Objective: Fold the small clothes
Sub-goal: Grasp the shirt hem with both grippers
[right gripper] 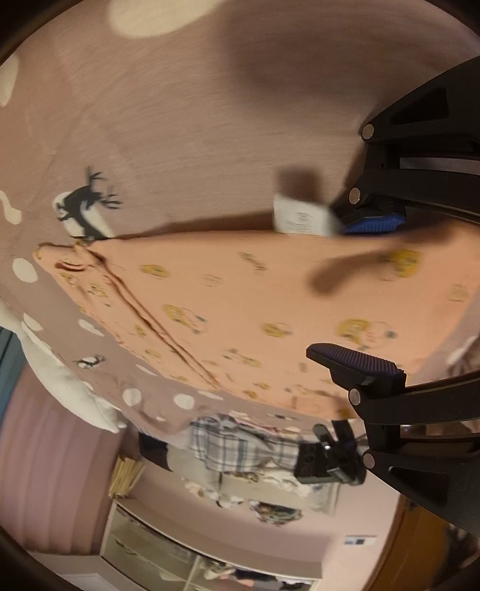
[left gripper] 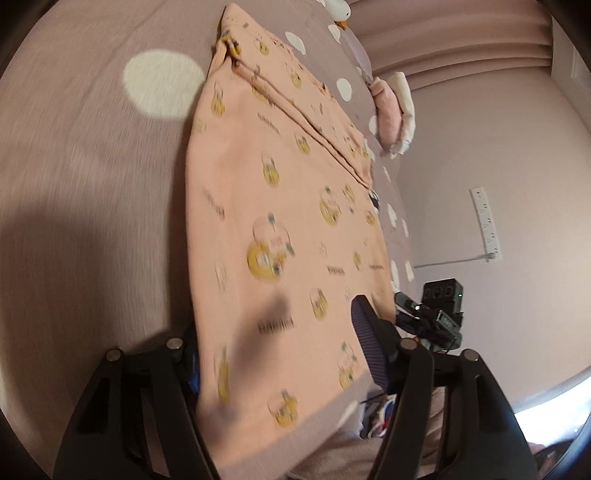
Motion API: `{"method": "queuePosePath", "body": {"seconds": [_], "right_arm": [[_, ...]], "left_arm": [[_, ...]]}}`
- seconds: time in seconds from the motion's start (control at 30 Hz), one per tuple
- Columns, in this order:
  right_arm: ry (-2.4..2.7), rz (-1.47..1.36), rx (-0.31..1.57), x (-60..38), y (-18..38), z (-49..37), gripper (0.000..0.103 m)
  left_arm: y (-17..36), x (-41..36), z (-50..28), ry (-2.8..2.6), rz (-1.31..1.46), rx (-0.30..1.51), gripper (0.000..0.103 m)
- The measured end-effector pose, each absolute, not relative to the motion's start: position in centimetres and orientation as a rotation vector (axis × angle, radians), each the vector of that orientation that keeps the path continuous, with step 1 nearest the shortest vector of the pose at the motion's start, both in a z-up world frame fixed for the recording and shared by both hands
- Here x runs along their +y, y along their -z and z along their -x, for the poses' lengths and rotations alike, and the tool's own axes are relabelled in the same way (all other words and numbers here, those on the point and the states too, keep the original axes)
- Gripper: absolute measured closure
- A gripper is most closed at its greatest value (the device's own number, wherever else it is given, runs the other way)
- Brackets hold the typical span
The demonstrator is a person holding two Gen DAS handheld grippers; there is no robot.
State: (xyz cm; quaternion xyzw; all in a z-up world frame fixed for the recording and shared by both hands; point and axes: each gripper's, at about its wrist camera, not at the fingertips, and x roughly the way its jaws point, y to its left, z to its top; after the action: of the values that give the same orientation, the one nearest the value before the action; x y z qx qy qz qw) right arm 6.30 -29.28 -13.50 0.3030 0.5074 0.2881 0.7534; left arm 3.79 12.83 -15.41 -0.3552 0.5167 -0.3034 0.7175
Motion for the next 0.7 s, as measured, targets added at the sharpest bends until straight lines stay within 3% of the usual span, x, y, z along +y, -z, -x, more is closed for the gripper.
{"method": "queuePosePath", "body": {"seconds": [0.13,0.3,0.37,0.47,0.57,0.7], "right_arm": [[-0.656,-0.66,1.127,-28.7,13.7,-4.7,0.049],[-0.648,-0.656,1.107,-28.2,14.1,-4.9,0.05],[-0.633,-0.623,1.106,-27.7,14.2,-5.4,0.064],[-0.622,-0.589,1.107,-27.5,14.4,-5.5,0.084],[-0.628,-0.565,1.089,-27.6,14.1,-4.9,0.093],[-0.687,-0.6,1.012,-27.8,12.6,-4.3,0.096]], "left_arm": [[15.7,12.9,-2.4,0.659,0.814,1.141,0.049],[17.1,12.8,-3.4,0.586,0.838,1.186,0.089],[17.6,13.1,-3.7,0.566,0.859,1.208,0.098],[17.5,13.5,-3.4,0.567,0.882,1.201,0.098],[17.5,14.0,-2.5,0.59,0.909,1.201,0.099],[16.6,13.9,-2.2,0.643,0.925,1.175,0.099]]}}
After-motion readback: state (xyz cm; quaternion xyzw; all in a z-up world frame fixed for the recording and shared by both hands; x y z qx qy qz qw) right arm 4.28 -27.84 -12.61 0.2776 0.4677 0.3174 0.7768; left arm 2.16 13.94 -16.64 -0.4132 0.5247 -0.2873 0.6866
